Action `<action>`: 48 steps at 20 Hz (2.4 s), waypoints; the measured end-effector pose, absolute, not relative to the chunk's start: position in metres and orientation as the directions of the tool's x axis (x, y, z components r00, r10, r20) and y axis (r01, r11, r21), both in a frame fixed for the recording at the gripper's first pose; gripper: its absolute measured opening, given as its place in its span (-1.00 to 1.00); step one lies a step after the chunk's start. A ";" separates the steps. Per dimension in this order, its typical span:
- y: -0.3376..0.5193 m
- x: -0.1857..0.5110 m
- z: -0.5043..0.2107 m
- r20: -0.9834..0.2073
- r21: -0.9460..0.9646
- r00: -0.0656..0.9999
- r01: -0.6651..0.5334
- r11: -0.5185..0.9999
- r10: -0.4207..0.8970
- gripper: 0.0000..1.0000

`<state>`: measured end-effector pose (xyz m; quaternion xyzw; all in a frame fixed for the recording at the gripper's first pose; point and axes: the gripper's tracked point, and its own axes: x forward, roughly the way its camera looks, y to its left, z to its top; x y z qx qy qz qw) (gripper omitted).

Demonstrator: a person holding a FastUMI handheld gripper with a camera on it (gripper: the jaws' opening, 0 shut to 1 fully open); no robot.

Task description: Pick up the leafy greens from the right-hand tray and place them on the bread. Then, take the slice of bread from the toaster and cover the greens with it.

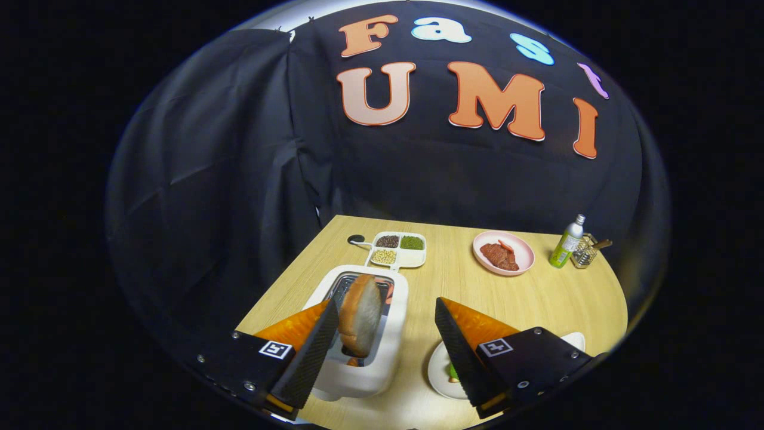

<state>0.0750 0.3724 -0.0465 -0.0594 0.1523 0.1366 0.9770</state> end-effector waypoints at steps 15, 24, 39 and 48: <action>0.396 0.080 -0.091 -0.419 -0.112 0.877 -0.306 0.946 0.234 -0.48; 0.386 0.077 -0.067 -0.378 -0.079 0.888 -0.311 0.947 0.260 -0.85; 0.343 0.056 0.006 -0.270 0.023 0.908 -0.327 0.945 0.321 -0.86; 0.274 0.063 -0.017 -0.294 0.013 0.919 -0.270 0.963 0.262 -0.86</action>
